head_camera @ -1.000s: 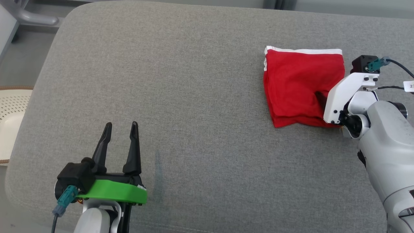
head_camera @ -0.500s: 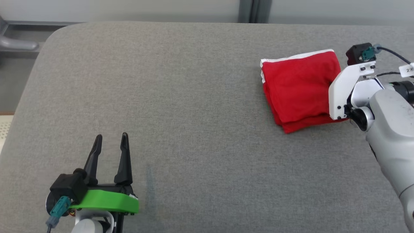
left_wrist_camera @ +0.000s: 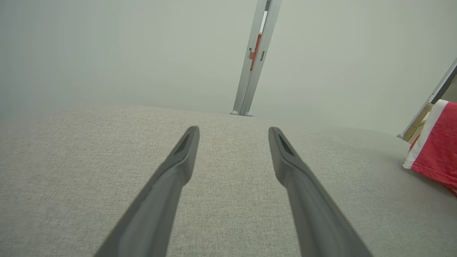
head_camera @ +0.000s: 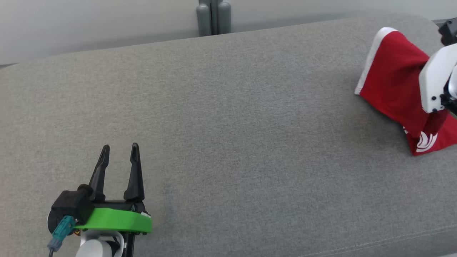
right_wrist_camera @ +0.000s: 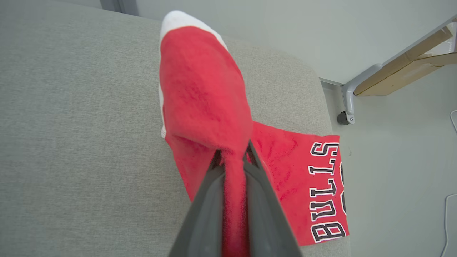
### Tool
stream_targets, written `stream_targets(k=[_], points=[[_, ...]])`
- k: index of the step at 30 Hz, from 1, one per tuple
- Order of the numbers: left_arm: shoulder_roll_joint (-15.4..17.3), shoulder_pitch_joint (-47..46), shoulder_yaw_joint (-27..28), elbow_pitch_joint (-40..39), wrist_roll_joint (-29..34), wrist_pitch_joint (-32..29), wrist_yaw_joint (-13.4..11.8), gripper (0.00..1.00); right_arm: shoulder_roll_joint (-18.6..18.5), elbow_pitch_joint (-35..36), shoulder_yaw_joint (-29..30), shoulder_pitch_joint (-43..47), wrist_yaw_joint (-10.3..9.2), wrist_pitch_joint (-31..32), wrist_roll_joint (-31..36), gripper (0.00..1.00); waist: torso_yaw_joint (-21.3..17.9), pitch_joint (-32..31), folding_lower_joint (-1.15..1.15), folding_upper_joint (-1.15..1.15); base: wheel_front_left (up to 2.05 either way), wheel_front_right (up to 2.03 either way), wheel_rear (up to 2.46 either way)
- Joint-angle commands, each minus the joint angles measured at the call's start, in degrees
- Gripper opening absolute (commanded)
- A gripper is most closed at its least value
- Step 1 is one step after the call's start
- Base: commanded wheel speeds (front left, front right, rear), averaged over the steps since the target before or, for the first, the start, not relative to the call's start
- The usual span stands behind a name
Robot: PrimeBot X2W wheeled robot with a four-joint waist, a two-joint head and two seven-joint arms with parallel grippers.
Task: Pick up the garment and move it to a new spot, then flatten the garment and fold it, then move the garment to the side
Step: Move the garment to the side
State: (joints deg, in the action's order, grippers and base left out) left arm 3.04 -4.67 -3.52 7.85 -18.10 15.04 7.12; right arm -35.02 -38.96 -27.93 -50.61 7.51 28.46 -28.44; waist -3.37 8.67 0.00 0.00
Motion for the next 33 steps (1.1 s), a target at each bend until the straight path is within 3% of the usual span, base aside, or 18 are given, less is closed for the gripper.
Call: stream_targets(k=[1, 7, 19, 20, 21, 22, 28, 33], points=[[0.5, -1.1, 0.0, -0.1, 0.2, 0.1, 0.3, 1.0, -0.3, -0.2, 0.7, 1.0, -0.06, -0.9, 0.4, 0.0, -2.1, 1.5, 0.0, 0.0, 0.0, 0.0, 0.0], [1.8, -3.1, -1.3, -0.4, 0.2, 0.1, 0.3, 1.0, -2.9, -4.9, 6.6, 2.7, -0.06, -5.9, 0.8, 0.0, -1.8, 4.9, 0.0, 0.0, 0.0, 0.0, 0.0], [4.1, -6.3, -2.5, -3.4, 0.8, -0.8, 0.2, 1.0, -10.3, -10.1, 11.0, 3.9, -0.09, -14.0, 11.6, 0.0, 2.3, 12.0, 0.0, 0.0, 0.0, 0.0, 0.0], [4.0, -6.5, -2.9, -3.5, 0.9, -0.9, 0.3, 1.0, -10.5, -10.8, 12.0, 4.4, -0.09, -14.4, 12.4, 0.04, 2.8, 12.4, 0.0, 0.0, 0.0, 0.0, 0.0], [3.9, -6.6, -3.1, -3.5, 1.0, -0.9, 0.2, 1.0, -10.4, -11.3, 12.8, 4.7, -0.09, -14.8, 13.0, 0.45, 3.0, 12.5, 0.0, 0.0, 0.0, 0.0, 0.0], [3.8, -6.7, -3.3, -3.5, 1.0, -0.9, 0.2, 1.0, -10.4, -12.0, 14.0, 4.8, -0.09, -15.4, 13.9, 1.0, 3.4, 12.6, 0.0, 0.0, 0.0, 0.0, 0.0], [3.5, -7.1, -3.7, -2.9, 0.3, -0.7, 0.0, 1.0, -10.3, -13.3, 19.3, 6.2, -0.09, -20.7, 21.1, 1.0, 4.5, 11.7, 0.0, 0.0, 0.0, 0.0, 0.0], [2.9, -5.8, -3.6, -1.6, -0.6, -0.3, -0.3, 1.0, -6.5, -10.3, 23.1, 7.4, -0.08, -26.4, 24.9, 1.0, 4.5, 8.9, 0.0, 0.0, 0.0, 0.0, 0.0]])
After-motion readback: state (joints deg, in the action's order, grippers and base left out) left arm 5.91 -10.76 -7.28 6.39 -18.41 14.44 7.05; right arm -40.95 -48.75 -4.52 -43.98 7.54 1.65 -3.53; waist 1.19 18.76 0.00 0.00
